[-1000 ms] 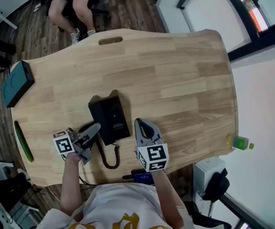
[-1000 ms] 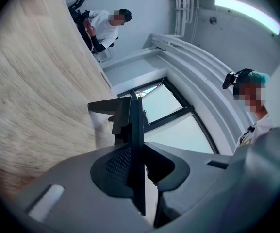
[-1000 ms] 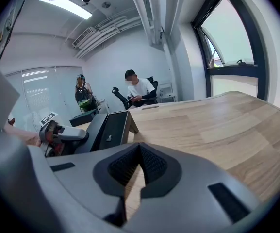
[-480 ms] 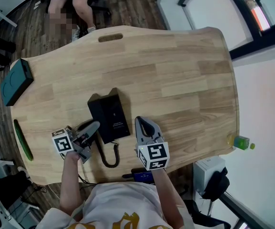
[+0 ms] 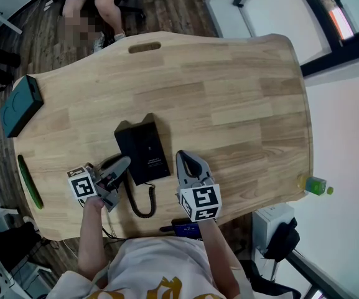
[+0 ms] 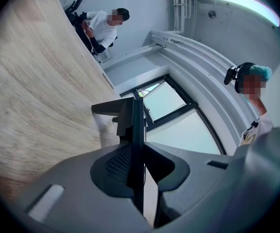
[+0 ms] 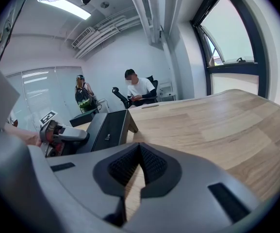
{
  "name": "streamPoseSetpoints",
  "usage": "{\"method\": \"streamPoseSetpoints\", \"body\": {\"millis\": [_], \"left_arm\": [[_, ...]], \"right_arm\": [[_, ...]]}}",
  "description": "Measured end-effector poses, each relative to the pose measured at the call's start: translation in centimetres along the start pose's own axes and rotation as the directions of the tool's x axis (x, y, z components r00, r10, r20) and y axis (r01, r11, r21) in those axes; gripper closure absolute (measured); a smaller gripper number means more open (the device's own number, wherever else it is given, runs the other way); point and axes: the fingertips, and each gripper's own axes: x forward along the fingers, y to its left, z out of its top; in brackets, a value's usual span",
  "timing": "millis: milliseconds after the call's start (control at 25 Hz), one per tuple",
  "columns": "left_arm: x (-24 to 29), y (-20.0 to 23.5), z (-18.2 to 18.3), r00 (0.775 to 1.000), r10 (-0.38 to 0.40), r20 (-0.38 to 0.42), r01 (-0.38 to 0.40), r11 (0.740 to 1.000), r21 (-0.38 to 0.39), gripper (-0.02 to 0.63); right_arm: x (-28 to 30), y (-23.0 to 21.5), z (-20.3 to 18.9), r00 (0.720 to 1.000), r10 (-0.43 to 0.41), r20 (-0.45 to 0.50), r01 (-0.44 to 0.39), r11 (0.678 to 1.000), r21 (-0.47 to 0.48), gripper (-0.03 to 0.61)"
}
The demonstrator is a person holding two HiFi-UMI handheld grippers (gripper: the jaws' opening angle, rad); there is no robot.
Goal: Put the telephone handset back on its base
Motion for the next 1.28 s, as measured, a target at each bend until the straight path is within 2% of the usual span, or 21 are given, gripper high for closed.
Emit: {"method": "streamPoseSetpoints", "body": {"millis": [1040, 1280], "left_arm": [[0.08, 0.52, -0.13, 0.997, 0.075, 0.012, -0.075, 0.997, 0.037, 0.538], [-0.04, 0.70, -0.08, 0.993, 0.114, 0.020, -0.115, 0.993, 0.041, 0.535]], "right_arm": [[0.06, 0.25, 0.06, 1.000, 0.012, 0.005, -0.012, 1.000, 0.003, 0.575], [-0.03, 0.56, 0.41, 1.000, 0.016, 0.011, -0.016, 1.000, -0.004, 0.575]]}}
